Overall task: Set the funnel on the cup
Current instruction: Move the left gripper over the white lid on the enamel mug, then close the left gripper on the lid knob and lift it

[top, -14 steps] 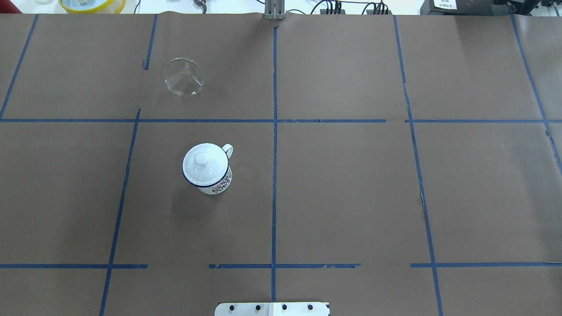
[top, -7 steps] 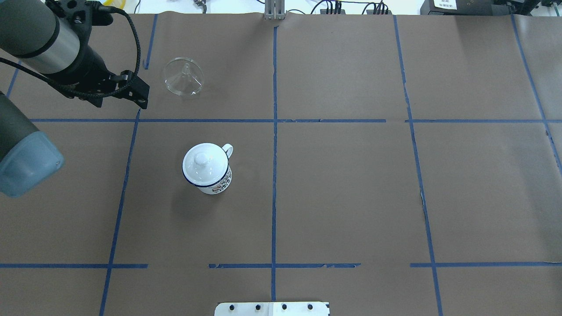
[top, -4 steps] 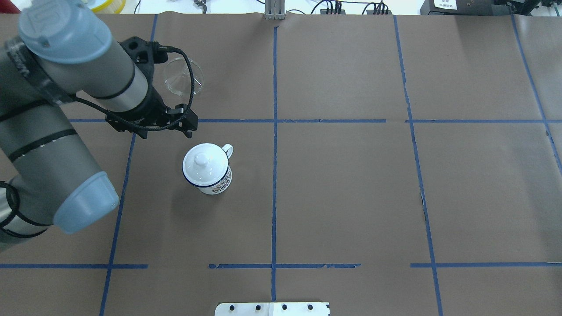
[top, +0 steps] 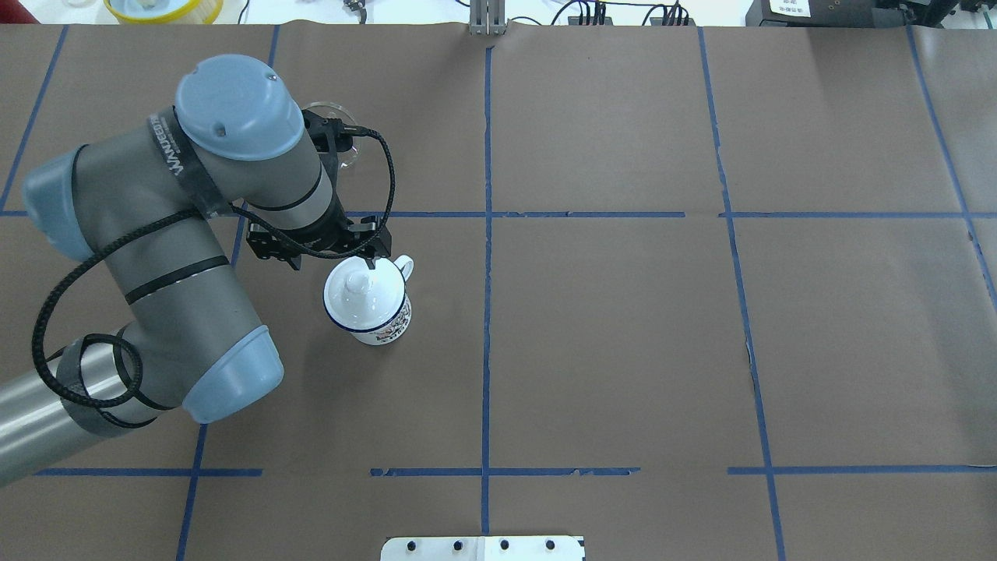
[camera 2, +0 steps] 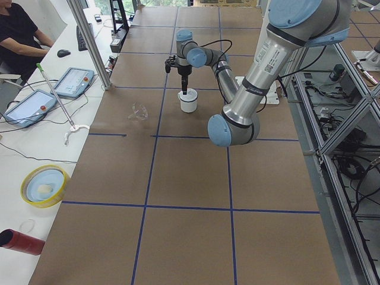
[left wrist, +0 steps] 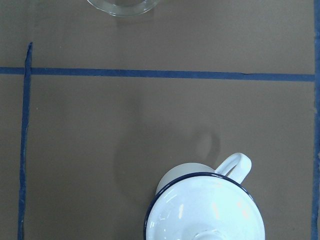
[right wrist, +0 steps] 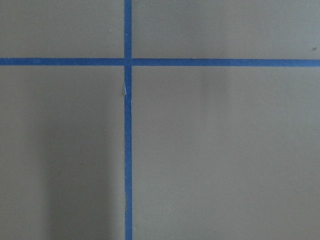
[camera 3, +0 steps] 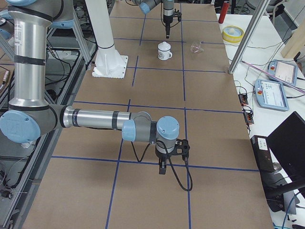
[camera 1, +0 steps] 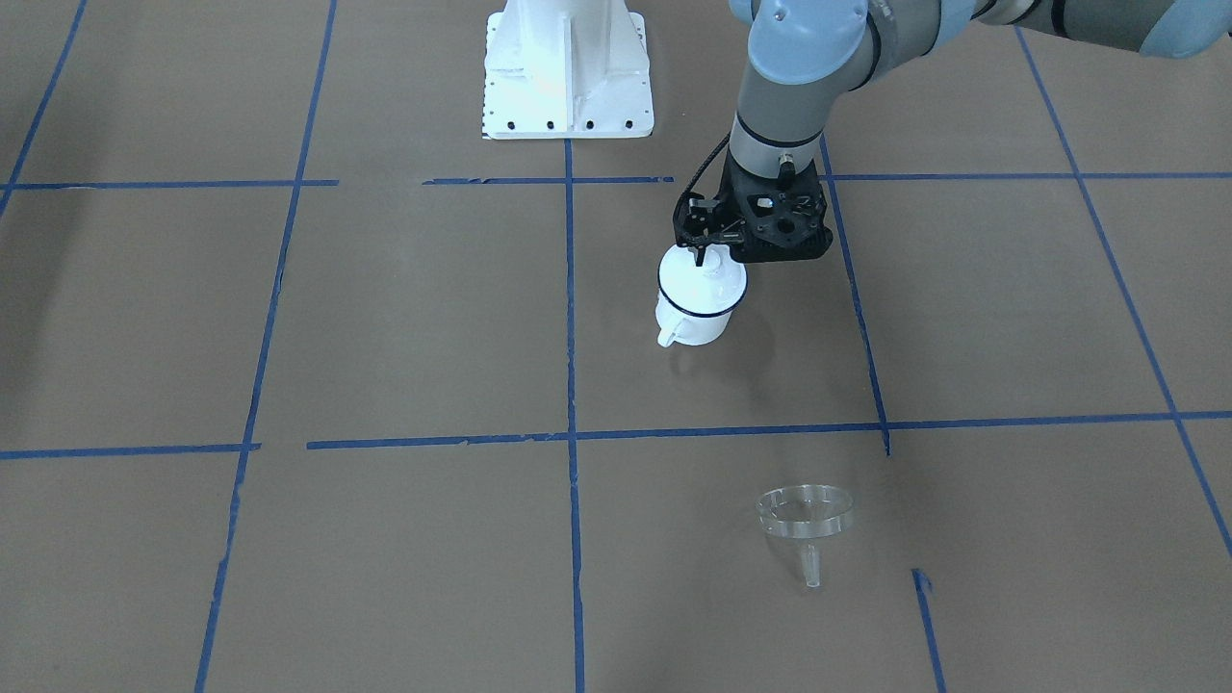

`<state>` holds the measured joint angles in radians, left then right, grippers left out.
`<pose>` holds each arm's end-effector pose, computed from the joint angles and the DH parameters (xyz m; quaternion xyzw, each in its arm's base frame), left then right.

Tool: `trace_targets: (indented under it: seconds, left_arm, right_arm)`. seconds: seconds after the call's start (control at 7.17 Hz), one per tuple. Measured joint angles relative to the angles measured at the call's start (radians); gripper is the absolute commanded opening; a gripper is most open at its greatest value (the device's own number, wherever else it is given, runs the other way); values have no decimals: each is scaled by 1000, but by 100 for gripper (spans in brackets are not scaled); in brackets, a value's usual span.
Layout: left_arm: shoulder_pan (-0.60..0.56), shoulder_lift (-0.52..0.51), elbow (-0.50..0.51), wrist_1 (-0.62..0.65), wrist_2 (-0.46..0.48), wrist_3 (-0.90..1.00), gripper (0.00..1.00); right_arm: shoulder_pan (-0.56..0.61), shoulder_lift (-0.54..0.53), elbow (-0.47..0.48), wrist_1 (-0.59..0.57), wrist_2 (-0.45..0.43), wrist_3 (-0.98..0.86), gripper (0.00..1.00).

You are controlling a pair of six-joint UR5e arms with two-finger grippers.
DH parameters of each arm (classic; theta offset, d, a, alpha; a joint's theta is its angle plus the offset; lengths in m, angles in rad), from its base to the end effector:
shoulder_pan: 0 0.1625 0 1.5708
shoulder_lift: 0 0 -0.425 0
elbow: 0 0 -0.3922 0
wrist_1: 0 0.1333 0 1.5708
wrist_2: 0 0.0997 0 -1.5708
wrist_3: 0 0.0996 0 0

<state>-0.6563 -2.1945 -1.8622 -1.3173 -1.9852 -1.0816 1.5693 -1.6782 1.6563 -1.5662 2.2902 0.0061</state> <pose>0.4359 -0.4534 0.2073 0.0087 0.3726 -0.0107 0.9279 0.0670 -0.4450 0.6703 -0.0094 -0.3519 0.0052 0.9360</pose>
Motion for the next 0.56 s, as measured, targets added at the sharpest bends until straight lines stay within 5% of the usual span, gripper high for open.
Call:
trace_targets:
  seconds: [0.56]
  left_arm:
    - [22, -2, 15, -25, -4, -4, 63]
  right_arm:
    - [0, 0, 0, 0, 0, 0, 100]
